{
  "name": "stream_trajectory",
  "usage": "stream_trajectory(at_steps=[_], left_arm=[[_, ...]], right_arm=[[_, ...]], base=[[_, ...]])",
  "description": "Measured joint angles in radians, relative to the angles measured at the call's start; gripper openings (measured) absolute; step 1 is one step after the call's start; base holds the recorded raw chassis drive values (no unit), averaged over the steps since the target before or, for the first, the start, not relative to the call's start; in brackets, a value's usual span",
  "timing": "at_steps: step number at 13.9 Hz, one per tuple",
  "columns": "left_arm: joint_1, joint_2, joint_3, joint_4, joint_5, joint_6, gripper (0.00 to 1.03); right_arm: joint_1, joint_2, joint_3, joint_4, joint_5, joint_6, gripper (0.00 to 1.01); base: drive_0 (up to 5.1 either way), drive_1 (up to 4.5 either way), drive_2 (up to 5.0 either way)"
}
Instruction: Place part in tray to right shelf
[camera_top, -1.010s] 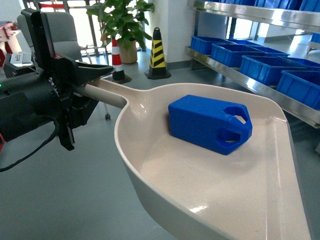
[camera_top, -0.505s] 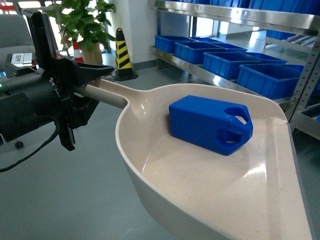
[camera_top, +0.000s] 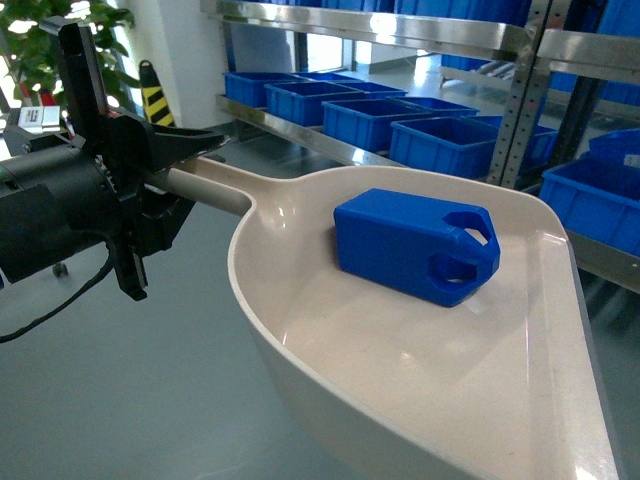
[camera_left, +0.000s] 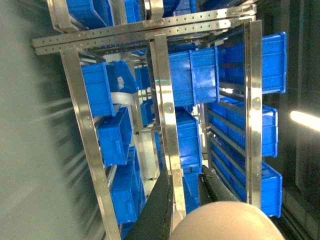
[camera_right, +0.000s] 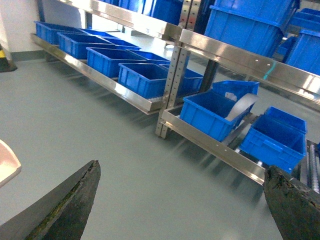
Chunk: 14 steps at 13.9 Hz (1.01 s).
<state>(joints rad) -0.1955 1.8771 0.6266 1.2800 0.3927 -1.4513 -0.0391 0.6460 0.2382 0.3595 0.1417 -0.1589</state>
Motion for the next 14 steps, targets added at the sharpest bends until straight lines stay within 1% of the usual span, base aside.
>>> stream_trajectory(at_steps=[14], left_arm=[[0.000,0.000,0.000,0.000,0.003,0.000,0.13]], right_arm=[[0.000,0.000,0.000,0.000,0.000,0.000,0.98]], base=[[-1.6,-1.57,-1.6]])
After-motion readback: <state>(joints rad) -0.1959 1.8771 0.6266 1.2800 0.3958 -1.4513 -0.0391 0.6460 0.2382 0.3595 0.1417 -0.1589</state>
